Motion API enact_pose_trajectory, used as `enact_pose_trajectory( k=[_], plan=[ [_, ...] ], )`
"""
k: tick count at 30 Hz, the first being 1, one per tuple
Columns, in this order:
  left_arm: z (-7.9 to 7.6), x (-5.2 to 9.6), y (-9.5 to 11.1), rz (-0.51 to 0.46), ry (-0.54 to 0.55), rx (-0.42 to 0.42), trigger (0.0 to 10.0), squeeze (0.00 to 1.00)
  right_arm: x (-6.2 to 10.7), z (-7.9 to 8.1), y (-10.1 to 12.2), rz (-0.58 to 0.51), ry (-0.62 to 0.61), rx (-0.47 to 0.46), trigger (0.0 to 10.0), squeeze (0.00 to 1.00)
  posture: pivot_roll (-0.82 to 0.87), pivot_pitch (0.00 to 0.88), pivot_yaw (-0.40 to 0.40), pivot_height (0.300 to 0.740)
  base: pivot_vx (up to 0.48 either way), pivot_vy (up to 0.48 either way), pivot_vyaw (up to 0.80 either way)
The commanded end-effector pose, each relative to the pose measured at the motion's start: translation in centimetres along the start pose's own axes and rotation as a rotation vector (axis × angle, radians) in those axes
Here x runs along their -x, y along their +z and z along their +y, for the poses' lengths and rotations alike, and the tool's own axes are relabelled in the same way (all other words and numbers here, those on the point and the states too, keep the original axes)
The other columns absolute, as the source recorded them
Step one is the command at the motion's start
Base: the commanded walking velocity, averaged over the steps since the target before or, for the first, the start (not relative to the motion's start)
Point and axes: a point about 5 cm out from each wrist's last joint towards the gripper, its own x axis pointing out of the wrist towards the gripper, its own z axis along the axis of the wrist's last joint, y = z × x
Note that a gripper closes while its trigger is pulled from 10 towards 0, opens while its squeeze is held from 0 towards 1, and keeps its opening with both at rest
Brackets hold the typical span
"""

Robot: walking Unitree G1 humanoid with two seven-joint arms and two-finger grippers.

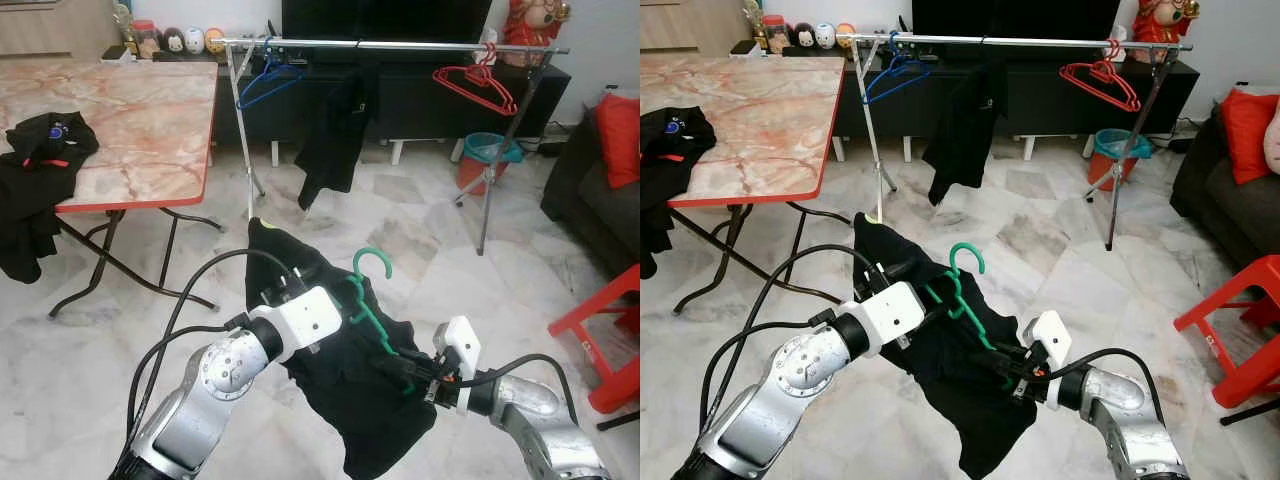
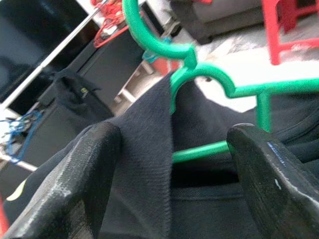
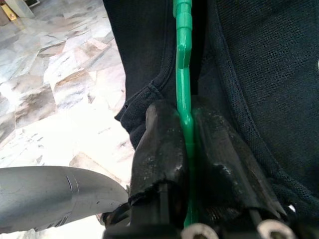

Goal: Hang hanger

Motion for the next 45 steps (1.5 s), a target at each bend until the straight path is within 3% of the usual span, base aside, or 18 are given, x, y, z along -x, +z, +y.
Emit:
enact_pose_trajectory(
  k=[1,2,3,4,27,41,45],
  plan=[
    [0.4,-0.2,-0.4,0.028,0.035,-0.012,10.0,0.00,-0.3,-0.1,1.3,-0.037,0.016,0.042,0.0,0.00,0.12,0.000,-0.058,0.740,0.000,0.000,0.00],
    [0.9,-0.3,-0.5,0.036,0.067,-0.014,3.5,0.00,-0.3,-0.1,1.3,-0.036,0.019,0.043,0.0,0.00,0.13,0.000,-0.058,0.740,0.000,0.000,0.00],
    [0.9,-0.3,-0.5,0.036,0.067,-0.014,3.5,0.00,-0.3,-0.1,1.3,-0.036,0.019,0.043,0.0,0.00,0.13,0.000,-0.058,0.740,0.000,0.000,0.00],
    [1.0,-0.3,-0.5,0.040,0.078,-0.015,0.0,0.00,-0.3,-0.1,1.3,-0.035,0.020,0.043,0.0,0.00,0.13,0.000,-0.057,0.740,0.000,0.000,0.00],
    [2.1,-0.2,-1.1,0.044,0.159,-0.009,0.0,0.00,-0.5,0.2,0.9,-0.016,0.031,0.056,0.0,0.00,0.13,0.000,-0.053,0.740,0.000,0.000,0.00],
    [3.2,-0.2,-1.1,0.046,0.229,0.012,0.0,0.00,-0.5,1.1,-0.3,0.059,0.109,0.066,0.0,0.00,0.13,0.000,-0.048,0.740,0.000,0.000,0.00],
    [4.2,0.0,-1.3,0.059,0.291,0.029,0.0,0.00,-0.2,1.7,-0.9,0.100,0.158,0.059,0.0,0.00,0.14,0.000,-0.049,0.740,0.000,0.000,0.00]
  ],
)
